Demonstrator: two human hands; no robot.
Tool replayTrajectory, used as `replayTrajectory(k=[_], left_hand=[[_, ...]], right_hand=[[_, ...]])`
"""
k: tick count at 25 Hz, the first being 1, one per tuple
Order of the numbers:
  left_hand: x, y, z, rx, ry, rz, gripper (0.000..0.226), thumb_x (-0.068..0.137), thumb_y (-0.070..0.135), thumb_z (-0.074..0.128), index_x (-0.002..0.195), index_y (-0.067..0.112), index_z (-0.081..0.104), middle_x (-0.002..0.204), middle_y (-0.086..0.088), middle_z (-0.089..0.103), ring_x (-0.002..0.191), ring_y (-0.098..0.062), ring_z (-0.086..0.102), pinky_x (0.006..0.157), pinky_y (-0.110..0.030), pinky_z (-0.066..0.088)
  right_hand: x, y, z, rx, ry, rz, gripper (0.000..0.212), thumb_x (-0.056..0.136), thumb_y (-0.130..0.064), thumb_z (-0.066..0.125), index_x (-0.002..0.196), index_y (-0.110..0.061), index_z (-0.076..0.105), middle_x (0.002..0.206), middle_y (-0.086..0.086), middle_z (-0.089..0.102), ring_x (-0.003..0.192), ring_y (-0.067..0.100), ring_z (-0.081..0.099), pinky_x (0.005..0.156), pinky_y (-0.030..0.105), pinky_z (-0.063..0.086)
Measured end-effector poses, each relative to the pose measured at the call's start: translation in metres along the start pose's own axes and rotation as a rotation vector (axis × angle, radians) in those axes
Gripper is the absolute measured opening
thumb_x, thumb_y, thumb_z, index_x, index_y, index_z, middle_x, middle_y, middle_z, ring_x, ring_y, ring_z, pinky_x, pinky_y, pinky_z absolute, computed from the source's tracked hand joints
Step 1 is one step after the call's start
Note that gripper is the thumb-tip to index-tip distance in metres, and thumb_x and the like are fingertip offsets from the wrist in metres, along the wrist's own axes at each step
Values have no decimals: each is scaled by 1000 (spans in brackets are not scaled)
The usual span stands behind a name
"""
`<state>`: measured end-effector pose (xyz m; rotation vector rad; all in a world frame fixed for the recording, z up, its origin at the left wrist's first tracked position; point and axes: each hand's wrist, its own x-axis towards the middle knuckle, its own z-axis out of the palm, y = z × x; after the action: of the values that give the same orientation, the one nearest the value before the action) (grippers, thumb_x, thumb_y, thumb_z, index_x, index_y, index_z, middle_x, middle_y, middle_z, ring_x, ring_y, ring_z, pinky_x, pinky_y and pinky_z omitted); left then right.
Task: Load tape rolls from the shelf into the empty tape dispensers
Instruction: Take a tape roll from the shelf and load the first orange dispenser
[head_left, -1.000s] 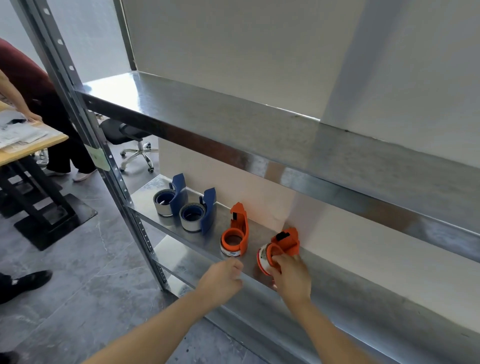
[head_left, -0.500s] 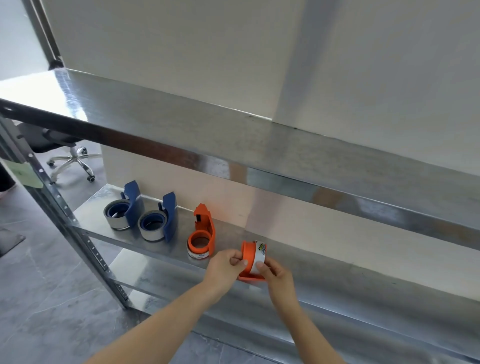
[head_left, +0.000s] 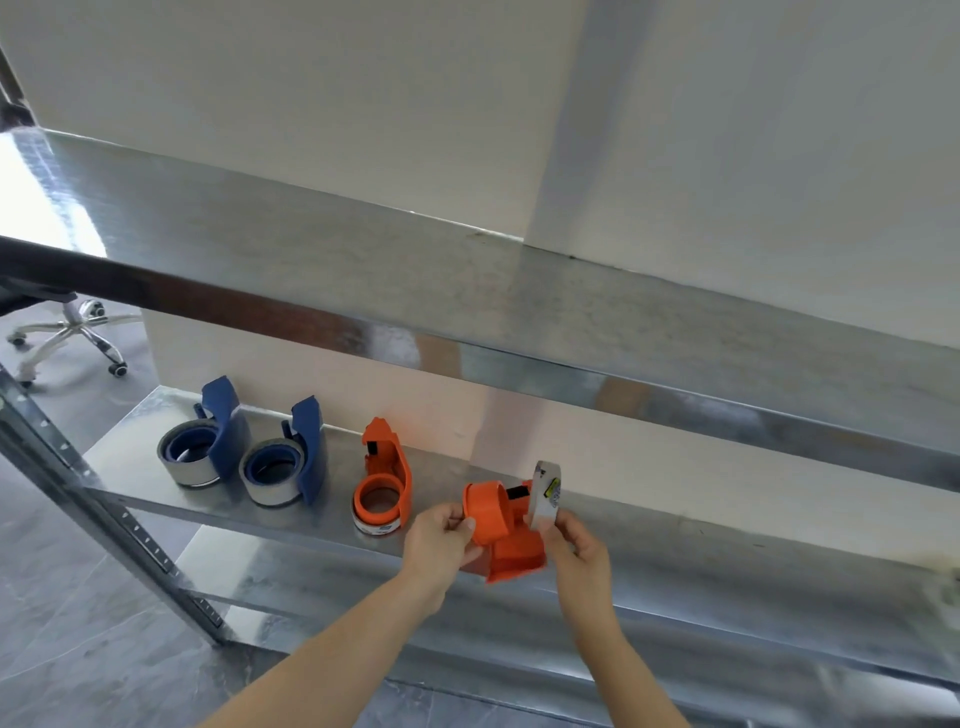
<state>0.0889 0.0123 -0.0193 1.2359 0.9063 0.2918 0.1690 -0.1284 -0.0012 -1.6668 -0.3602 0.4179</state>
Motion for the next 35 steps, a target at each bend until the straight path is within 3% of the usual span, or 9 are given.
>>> replayTrajectory(k=[3,7,11,16,21,24,27,31,35], left_hand=[[9,-5,-4,33,0,13,9,95,2,54,98,0,63,91,-13,66,92,-26,67,88,-40,58],[21,-15,-6,151,13,80,17,92,2,60,108,-1,65,98,-15,68,95,-29,69,88,-42,59],[26,-22,-3,337,-5,190,7,86,6,67,87,13,69,82,-3,71,79,-19,66,75,-33,58],[36,-39,-5,552,-46,238,30,81,7,73,65,29,59,68,9,65,68,-10,61,61,-14,43],[38,-44,-3,585,-28,182,11,80,10,73,87,17,70,78,6,67,82,-17,66,72,-24,46],[31,-29,1,636,-1,240,32,79,12,73,111,12,67,101,-3,71,102,-25,66,77,-26,44],[24,-10,2,755,53,283,57,78,12,74,130,5,53,126,-16,57,116,-34,57,88,-35,45],[8,10,20,785,-66,396,45,75,4,72,117,15,61,117,-9,60,102,-25,63,83,-30,48],[-19,16,79,826,-248,437,42,75,8,75,115,11,62,115,-6,66,94,-20,65,83,-28,51]], right_hand=[[4,4,-7,35,56,42,22,96,-12,54,90,-21,72,78,-6,69,68,5,54,62,15,44],[3,13,-2,4,20,156,16,96,-14,55,97,-18,71,87,-3,70,79,8,58,72,25,49],[2,19,6,-15,12,206,16,95,-12,57,91,-17,71,77,-11,72,72,-2,64,64,18,53],[0,22,1,-19,50,239,18,94,-11,58,91,-21,72,78,-13,75,72,-4,66,66,18,54],[-8,18,-15,-25,78,265,18,94,-14,59,95,-25,73,91,-11,77,84,-1,67,70,18,51],[-15,11,-31,-53,105,256,17,94,-15,59,101,-23,72,99,-6,75,92,7,65,71,19,50],[-23,1,-48,-102,148,235,15,94,-16,58,97,-22,72,92,7,73,80,12,58,67,21,47],[-35,-12,-87,-254,210,128,14,93,-18,59,86,-19,71,81,5,72,73,13,56,67,24,43],[-53,-18,-151,-448,315,78,12,93,-23,60,90,-19,70,73,-3,66,66,19,54,60,27,41]])
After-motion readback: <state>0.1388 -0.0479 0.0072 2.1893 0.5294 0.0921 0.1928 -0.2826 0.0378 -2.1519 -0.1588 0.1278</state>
